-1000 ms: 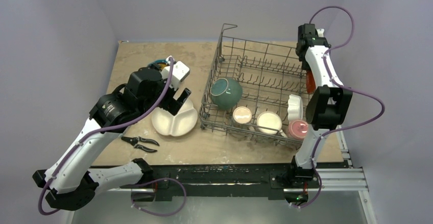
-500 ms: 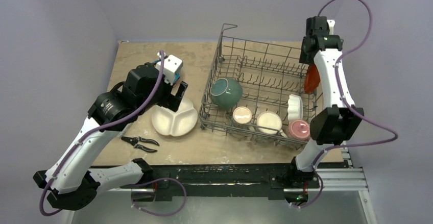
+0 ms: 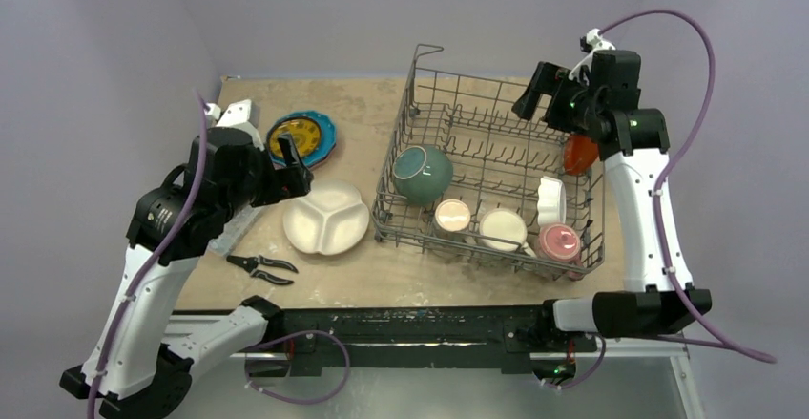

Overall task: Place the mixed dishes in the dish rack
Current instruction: Insert the plate into the dish rack, then pick up the plate at the center of the board.

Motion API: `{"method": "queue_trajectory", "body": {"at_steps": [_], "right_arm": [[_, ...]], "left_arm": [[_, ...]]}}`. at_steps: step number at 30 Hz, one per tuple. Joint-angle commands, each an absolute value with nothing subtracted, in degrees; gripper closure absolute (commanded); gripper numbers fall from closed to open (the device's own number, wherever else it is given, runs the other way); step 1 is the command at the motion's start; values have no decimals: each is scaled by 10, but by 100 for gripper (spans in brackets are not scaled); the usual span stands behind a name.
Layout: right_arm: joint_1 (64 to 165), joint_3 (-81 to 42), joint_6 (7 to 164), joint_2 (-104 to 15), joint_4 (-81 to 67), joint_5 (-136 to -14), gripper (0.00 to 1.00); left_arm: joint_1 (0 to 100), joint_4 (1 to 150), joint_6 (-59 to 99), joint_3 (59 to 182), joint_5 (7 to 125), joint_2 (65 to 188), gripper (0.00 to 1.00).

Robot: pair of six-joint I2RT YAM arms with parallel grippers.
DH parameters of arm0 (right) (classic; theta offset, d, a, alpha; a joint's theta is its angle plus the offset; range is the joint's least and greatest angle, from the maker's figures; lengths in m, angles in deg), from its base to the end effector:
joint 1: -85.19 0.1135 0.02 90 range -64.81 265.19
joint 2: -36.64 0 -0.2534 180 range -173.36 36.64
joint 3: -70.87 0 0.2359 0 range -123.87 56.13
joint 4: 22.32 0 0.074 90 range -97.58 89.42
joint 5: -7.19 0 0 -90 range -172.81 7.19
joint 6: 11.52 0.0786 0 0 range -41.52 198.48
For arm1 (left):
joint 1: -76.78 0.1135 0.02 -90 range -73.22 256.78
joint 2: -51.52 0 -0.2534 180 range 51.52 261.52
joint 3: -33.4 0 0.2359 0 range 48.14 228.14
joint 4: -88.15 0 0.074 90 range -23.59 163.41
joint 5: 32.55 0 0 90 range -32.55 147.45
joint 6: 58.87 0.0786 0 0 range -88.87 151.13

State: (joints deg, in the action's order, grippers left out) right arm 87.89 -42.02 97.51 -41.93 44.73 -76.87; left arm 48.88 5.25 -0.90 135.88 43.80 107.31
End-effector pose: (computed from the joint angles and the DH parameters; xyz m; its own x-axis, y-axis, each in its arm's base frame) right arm 0.2919 0.0219 0.4126 -0.5542 0.2985 -0.7770 0.0496 0.9437 0.3272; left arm 0.1507 -0.0588 0.4059 -0.5945 -0.2684 -0.7580 -0.0341 0.9502 -0.3097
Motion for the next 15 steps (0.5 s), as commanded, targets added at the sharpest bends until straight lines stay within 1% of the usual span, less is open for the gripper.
{"method": "queue_trajectory", "body": {"at_steps": [1, 3, 5, 9, 11, 13, 14, 15], "right_arm": [[883, -343, 1033, -347, 374, -606, 2], [884, -304, 1085, -306, 337, -571, 2], [885, -296, 1109, -275, 320, -565, 2], [907, -347, 1080, -271, 364, -599, 2], [915, -354, 1066, -269, 357, -584, 2], [916, -347, 1065, -267, 345, -541, 2], [918, -342, 1066, -266, 340, -525, 2], [920, -334, 1069, -265, 335, -510, 2]], "left_arm": [[536, 21, -138, 1303, 487, 1062, 4], [569, 19, -173, 1261, 510, 1061, 2], [608, 15, -201, 1217, 530, 1068, 0], [673, 36, -240, 1119, 556, 1106, 0], [703, 60, -263, 1067, 560, 1125, 0], [722, 98, -282, 1016, 544, 1131, 0], [730, 125, -290, 992, 534, 1131, 1], [737, 145, -297, 970, 531, 1132, 5]]}}
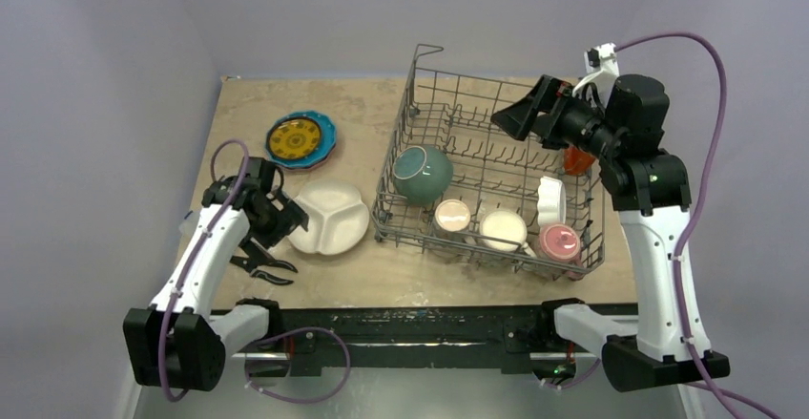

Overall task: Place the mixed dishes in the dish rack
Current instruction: Pick up the plate at the center of the board.

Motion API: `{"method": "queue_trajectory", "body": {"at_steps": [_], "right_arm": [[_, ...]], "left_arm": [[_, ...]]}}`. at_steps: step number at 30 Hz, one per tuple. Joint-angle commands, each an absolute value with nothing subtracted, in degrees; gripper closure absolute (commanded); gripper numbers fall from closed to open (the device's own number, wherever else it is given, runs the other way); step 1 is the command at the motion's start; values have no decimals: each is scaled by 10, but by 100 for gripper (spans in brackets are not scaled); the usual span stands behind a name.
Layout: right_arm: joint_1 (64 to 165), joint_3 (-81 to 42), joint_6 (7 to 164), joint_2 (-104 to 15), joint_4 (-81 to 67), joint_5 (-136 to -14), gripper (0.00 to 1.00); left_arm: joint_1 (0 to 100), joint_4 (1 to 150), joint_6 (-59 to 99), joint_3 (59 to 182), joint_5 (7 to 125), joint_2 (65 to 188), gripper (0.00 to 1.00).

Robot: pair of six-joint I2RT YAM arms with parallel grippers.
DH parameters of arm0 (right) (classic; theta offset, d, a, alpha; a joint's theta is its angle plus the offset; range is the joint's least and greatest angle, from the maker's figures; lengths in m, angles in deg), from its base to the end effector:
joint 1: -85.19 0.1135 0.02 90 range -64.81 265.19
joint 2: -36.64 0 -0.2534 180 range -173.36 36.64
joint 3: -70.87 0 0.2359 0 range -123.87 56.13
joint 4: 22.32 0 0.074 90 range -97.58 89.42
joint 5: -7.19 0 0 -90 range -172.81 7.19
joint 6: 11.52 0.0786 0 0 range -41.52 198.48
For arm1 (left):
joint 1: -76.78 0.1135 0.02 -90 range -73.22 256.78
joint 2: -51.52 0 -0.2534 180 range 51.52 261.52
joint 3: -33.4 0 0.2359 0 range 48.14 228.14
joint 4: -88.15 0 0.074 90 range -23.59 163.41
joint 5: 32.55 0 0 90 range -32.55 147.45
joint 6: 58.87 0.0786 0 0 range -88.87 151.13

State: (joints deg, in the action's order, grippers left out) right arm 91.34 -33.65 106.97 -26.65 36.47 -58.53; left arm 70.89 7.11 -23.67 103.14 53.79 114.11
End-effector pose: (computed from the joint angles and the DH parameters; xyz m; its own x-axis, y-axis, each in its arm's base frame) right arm 0.2176 0.0560 0.4514 -0.4962 0.3839 -0.7788 -0.2853 0.7751 0.5638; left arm 0.1793 -0.0135 0.2214 -0.6202 -0.7558 -0.2101 -0.7320 0.6538 -0.1914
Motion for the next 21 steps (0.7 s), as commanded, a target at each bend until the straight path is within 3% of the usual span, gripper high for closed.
{"method": "queue_trajectory", "body": {"at_steps": [1, 8, 14, 16, 18, 19, 21], "right_arm": [[921, -329, 1073, -264, 331, -502, 2], [935, -312, 1079, -257, 331, -493, 2], [950, -299, 1083, -260, 338, -504, 2], [952, -290, 1091, -263, 339, -510, 2], [953, -286, 1093, -267, 345, -520, 2], [953, -285, 1093, -268, 348, -522, 2], [954, -288, 1095, -271, 351, -530, 2]], "left_arm": [[743, 170, -302, 951, 534, 1133, 8], [747, 326, -321, 863, 526, 1194, 37], [747, 399, -316, 835, 509, 1249, 52], [747, 398, -319, 834, 497, 1251, 68], [747, 394, -319, 830, 488, 1248, 94], [747, 389, -316, 830, 486, 1245, 100], [746, 373, -321, 829, 479, 1233, 100]]}}
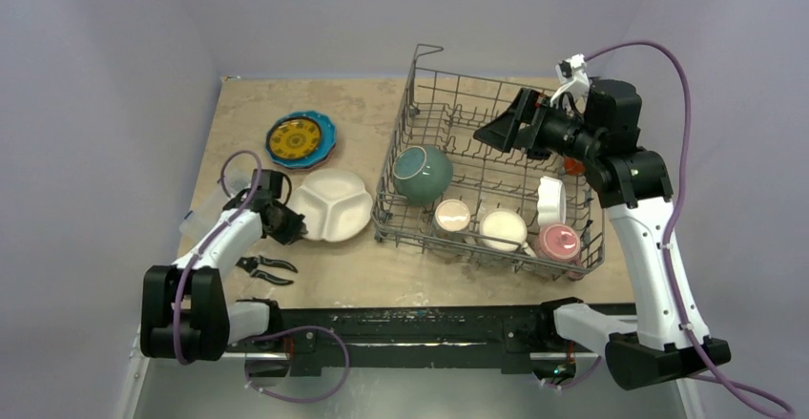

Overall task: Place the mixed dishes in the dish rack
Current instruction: Pick up the plate at the center of the board.

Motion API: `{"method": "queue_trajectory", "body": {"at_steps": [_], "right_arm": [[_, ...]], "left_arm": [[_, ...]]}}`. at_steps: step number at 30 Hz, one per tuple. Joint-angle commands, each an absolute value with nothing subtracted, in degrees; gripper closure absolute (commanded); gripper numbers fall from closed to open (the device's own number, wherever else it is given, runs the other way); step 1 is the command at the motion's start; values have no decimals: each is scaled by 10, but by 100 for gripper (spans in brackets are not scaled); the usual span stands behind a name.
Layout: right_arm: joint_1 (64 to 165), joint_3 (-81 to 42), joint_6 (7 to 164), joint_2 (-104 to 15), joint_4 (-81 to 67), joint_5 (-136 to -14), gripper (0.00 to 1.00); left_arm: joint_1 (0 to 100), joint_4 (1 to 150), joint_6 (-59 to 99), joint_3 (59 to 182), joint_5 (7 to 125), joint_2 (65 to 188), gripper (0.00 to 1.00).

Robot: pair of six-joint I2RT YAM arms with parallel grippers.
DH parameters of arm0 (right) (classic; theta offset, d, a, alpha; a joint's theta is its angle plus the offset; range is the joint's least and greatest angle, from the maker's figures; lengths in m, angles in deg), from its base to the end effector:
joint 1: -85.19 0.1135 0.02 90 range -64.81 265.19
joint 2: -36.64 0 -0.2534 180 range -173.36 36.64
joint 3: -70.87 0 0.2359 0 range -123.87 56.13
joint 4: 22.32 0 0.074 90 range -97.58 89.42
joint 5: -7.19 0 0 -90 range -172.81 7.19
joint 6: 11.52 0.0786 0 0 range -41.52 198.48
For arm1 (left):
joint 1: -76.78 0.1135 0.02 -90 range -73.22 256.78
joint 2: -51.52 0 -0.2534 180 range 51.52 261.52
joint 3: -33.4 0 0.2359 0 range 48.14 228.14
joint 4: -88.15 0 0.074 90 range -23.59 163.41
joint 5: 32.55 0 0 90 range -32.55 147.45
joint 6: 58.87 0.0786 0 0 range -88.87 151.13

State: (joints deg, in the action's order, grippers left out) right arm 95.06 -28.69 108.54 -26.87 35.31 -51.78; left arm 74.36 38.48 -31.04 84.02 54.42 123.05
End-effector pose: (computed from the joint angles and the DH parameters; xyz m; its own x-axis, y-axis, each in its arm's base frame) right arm 0.2188 0.0792 0.4271 -0.6238 0.3271 -0.7099 -0.3544 0.6911 0.6299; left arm 0.2108 -0.0047 0.1258 -0.4617 -0.8644 -0.1993 -0.8218 0.5013 -0.2708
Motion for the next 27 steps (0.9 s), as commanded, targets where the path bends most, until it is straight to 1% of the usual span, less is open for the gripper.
{"method": "queue_trajectory", "body": {"at_steps": [1, 3, 7, 10, 12, 14, 15, 21, 27], "right_arm": [[954, -291, 1095, -272, 353, -537, 2], [955, -295, 1094, -275, 356, -554, 2], [968, -296, 1085, -285, 356, -576, 2], [970, -282, 1110, -285, 368, -601, 2], [969, -272, 1124, -289, 369, -570, 2], [969, -280, 1116, -311, 390, -521, 2], [969, -288, 1104, -321, 409, -515, 2], [970, -328, 1037, -323, 449, -558, 2], [971, -298, 1045, -316, 434, -523, 2]], "left_arm": [[747, 368, -325, 826, 479, 1221, 100], [747, 355, -330, 818, 479, 1187, 100], [746, 247, -350, 847, 447, 1108, 100], [746, 186, -339, 877, 430, 1041, 100], [747, 157, -333, 892, 429, 984, 100], [746, 126, -349, 908, 424, 947, 100], [747, 113, -356, 919, 421, 933, 100], [747, 88, -353, 983, 414, 884, 100], [747, 106, -370, 1026, 441, 862, 100]]}}
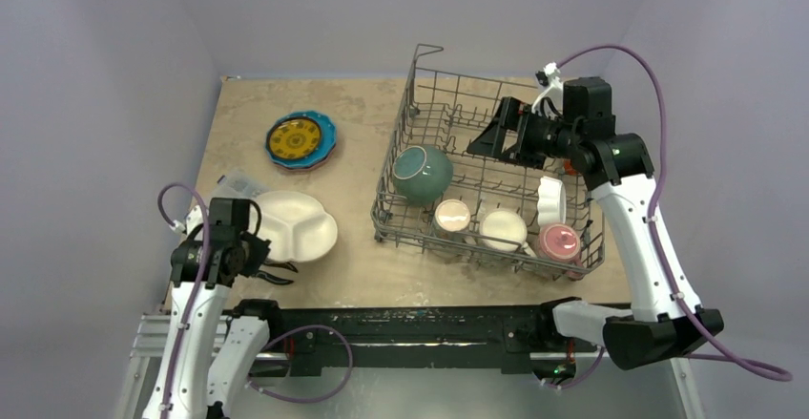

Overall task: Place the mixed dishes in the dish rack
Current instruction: Pick up the plate at the center of the board.

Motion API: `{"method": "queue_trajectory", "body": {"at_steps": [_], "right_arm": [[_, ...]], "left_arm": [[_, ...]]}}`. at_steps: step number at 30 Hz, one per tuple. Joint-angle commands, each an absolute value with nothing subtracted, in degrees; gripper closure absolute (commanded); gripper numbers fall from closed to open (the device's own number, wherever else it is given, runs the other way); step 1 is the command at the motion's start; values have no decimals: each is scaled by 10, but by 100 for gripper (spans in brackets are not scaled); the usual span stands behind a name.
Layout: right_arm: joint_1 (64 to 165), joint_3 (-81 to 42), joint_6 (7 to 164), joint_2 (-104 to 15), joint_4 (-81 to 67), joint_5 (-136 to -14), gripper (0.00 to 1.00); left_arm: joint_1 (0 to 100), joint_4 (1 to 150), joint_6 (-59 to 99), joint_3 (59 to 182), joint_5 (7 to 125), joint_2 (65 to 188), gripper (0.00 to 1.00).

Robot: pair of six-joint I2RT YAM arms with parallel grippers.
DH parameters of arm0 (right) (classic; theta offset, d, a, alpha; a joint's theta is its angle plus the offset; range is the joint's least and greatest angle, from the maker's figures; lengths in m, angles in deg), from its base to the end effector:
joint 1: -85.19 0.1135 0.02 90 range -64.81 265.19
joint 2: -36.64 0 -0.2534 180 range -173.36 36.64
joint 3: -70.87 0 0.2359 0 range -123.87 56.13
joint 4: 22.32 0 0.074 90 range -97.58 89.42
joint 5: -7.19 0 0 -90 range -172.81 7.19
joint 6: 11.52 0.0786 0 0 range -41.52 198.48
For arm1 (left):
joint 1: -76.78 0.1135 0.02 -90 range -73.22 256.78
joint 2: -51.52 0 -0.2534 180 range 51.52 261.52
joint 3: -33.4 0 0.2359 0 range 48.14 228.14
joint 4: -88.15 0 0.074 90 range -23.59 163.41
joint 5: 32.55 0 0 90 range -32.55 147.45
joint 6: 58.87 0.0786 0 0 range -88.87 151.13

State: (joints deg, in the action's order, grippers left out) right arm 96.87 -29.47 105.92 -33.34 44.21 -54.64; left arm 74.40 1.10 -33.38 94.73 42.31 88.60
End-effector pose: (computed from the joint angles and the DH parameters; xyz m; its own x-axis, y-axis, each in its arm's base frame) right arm 0.2397 0.0874 0.3863 -0.7672 0.2562 -0.5881 -0.2233 0.7528 0.6193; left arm 0.1022 0.0163 0.2299 -0.3109 -0.8592 -0.4064 -0.8362 0.4505 -0.3126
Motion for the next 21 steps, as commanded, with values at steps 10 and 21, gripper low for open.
{"method": "queue_trajectory", "body": {"at_steps": [10, 21], "right_arm": [[987, -297, 1033, -322, 430, -474, 2], [1135, -314, 1225, -357, 250, -500, 2]], "left_arm": [[747, 105, -376, 1266, 467, 900, 100], [745, 313, -445, 1264, 670, 946, 100]]}}
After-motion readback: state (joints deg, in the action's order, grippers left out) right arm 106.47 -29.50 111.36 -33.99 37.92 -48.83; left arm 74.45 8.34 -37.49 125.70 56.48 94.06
